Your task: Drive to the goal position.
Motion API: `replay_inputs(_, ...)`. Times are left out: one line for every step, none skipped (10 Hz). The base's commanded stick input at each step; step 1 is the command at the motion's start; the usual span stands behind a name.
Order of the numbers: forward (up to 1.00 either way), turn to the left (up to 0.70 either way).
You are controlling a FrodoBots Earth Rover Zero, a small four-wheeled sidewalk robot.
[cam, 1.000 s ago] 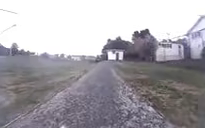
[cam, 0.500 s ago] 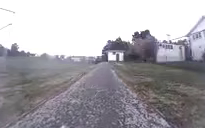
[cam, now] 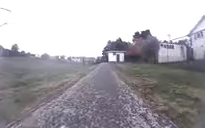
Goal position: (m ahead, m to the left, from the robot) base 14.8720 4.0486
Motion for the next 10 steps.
replay_inputs(0.7,0.0)
replay_inputs(0.7,0.0)
replay_inputs(0.7,0.0)
replay_inputs(0.7,-0.03)
replay_inputs(0.7,-0.09)
replay_inputs(0.7,-0.07)
replay_inputs(0.7,-0.04)
replay_inputs(0.7,-0.06)
replay_inputs(0.7,-0.08)
replay_inputs(0.7,-0.1)
